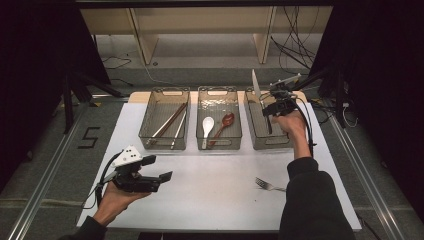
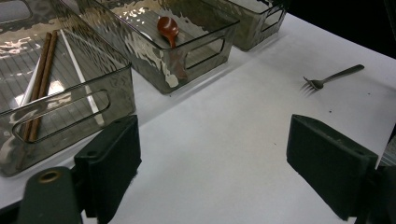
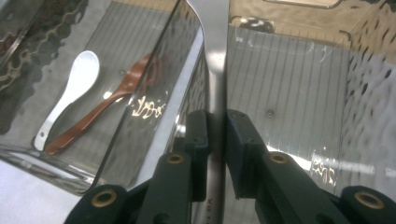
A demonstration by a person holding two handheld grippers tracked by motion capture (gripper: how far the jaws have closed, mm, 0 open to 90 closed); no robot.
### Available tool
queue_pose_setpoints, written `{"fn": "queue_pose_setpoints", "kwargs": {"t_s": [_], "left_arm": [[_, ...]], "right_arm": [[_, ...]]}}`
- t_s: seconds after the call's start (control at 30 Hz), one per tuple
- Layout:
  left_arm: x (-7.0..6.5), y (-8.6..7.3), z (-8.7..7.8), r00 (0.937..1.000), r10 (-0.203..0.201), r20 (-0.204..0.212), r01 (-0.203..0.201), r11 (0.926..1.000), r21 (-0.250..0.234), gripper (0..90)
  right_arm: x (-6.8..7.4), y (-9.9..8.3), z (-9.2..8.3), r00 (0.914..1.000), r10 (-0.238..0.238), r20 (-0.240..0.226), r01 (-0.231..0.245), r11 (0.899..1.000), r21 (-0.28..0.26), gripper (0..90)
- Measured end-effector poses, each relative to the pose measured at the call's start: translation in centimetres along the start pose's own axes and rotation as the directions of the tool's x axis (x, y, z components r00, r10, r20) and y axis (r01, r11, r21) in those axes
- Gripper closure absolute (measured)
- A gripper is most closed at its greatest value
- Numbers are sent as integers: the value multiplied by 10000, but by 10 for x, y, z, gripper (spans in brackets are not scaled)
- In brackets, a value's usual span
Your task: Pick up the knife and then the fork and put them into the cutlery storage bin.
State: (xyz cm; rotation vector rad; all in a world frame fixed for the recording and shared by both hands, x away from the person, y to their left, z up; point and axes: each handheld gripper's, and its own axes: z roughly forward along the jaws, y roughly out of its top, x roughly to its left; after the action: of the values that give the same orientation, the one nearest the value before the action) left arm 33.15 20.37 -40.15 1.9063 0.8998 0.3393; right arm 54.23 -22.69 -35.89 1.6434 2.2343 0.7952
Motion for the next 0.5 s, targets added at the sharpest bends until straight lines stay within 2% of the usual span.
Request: {"fn": "queue_pose_setpoints", "kwargs": {"t_s": [0.2,0.4,0.43,0.5], "left_arm": [[-1,0,0,10000,84,41,-84,10000,18,170],[-1,0,0,9999,97,69,-98,10000,9,170],[-1,0,-1,9999,91,77,-91,10000,10,170],[-1,0,-1,9999,70,88,-70,10000,6,170]], "right_arm": [[-1,0,8,9991,411,91,-411,9992,0,800],[1,-1,19,9965,679,493,-693,9972,280,787],[1,-2,20,9956,786,501,-798,9965,234,765],[1,-1,19,9957,905,188,-909,9956,229,653]]}}
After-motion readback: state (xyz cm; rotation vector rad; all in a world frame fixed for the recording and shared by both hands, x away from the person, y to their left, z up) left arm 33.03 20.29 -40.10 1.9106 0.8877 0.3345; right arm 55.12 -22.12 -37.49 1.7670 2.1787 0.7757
